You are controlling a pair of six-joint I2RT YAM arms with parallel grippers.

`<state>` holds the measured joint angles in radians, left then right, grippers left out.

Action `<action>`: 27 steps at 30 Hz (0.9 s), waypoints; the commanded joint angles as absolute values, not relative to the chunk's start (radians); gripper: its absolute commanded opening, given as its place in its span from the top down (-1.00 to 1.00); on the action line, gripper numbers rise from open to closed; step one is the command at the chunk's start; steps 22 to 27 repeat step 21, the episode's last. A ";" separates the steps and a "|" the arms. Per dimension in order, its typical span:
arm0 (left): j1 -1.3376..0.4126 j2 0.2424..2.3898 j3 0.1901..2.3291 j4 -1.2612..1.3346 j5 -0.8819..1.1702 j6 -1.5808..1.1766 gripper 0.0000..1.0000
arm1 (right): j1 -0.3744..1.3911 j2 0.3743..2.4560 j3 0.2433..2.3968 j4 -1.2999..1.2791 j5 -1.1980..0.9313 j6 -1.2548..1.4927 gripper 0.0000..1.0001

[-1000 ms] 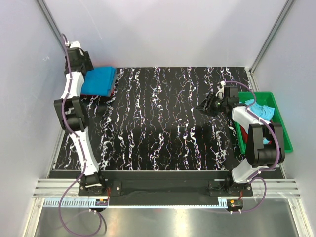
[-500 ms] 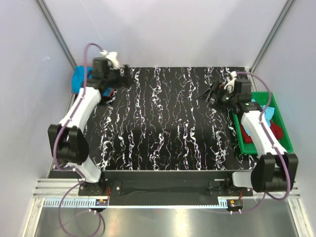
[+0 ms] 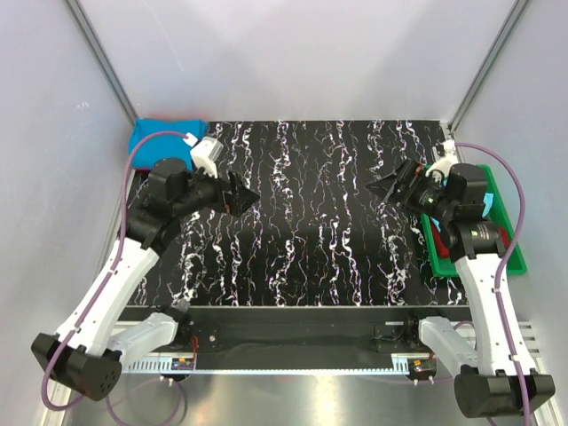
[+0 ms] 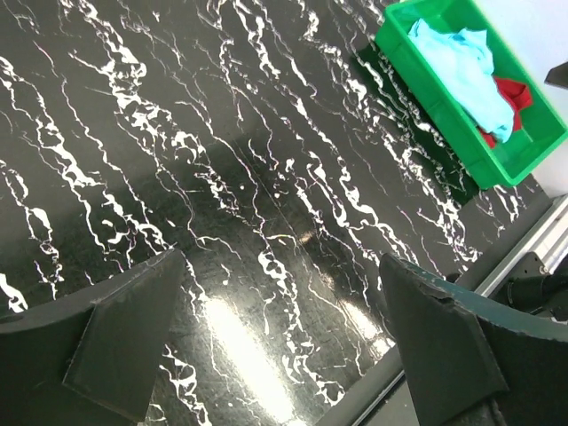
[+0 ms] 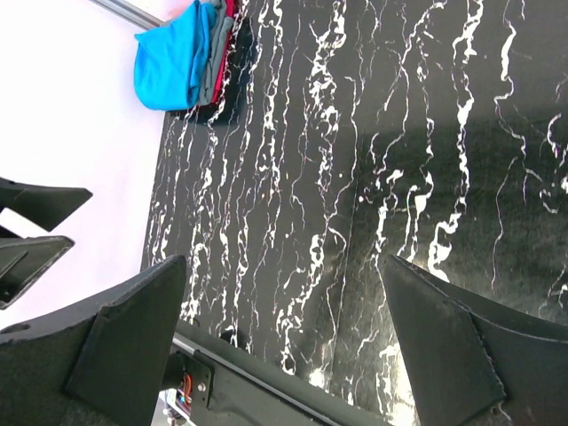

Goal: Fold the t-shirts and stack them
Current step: Reset both grippers

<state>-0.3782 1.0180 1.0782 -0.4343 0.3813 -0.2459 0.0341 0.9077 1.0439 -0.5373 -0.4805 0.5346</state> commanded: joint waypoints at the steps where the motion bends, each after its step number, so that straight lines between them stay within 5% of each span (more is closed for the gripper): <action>1: -0.376 0.940 1.046 -0.373 0.365 -0.275 -0.98 | 0.034 0.868 1.017 -0.565 -0.459 0.546 -0.99; 27: -0.376 0.859 0.986 -0.370 0.367 -0.291 -0.98 | 0.032 0.857 1.019 -0.565 -0.425 0.515 -0.99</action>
